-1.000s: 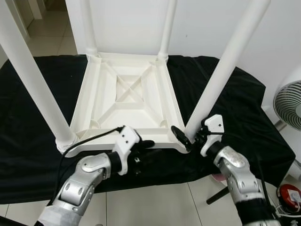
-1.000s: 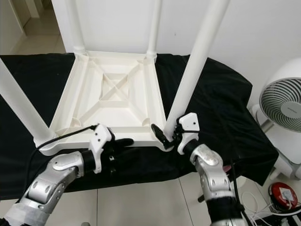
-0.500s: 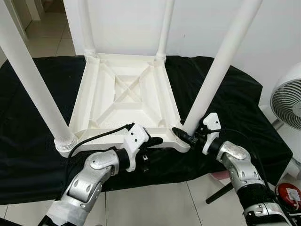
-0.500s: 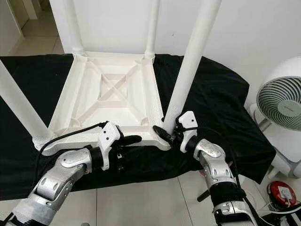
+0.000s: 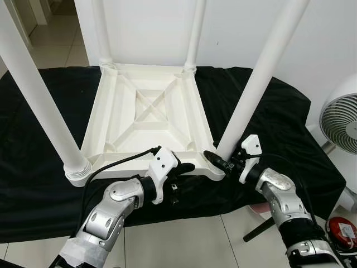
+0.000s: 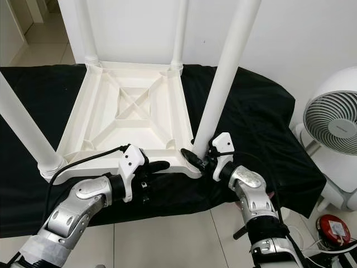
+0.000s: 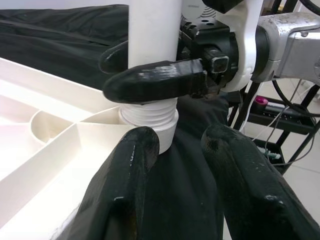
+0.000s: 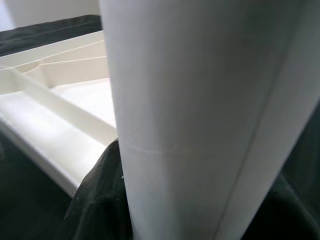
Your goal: Building children table
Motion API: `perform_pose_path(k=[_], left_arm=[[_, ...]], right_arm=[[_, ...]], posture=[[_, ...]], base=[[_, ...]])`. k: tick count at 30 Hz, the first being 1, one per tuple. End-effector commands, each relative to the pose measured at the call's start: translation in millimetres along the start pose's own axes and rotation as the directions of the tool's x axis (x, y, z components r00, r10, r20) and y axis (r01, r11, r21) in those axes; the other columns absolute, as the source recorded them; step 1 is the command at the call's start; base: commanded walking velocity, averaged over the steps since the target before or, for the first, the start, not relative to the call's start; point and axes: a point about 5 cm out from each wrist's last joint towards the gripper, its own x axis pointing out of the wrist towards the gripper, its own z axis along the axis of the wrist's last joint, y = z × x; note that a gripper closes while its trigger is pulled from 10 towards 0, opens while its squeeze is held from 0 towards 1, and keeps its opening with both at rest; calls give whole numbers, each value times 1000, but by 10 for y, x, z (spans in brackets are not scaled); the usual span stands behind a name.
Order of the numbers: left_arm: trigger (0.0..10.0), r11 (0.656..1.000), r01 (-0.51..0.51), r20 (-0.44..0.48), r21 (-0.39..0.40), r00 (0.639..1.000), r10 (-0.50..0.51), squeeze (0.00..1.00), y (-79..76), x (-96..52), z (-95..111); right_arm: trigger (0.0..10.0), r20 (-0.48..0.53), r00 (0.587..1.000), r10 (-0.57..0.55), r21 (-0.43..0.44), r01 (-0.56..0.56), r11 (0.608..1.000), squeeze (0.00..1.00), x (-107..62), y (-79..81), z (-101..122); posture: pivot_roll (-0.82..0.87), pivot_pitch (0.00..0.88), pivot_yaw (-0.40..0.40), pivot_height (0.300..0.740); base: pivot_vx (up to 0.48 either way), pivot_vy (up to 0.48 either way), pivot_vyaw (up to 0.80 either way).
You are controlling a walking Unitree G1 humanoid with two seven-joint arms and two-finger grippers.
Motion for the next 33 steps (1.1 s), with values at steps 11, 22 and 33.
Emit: perform_pose_path(k=[11, 22, 33], left_arm=[[10000, 992, -120, -22, 40, 992, 121, 0, 56, 28, -33], [10000, 985, -168, 7, 43, 986, 167, 0, 141, 78, 9], [10000, 987, -151, 17, 53, 988, 151, 0, 137, 75, 20]], right_arm=[[10000, -93, 909, -406, 96, 414, 905, 0, 138, 298, -134], [10000, -116, 815, -568, 105, 579, 809, 0, 265, 509, -93], [10000, -36, 890, -455, 182, 454, 872, 1000, 294, 515, 45]], posture=[[-80, 0, -61, 740], [-77, 0, -69, 740], [-70, 0, -66, 740]], base=[[0, 0, 0], [0, 0, 0], [0, 0, 0]])
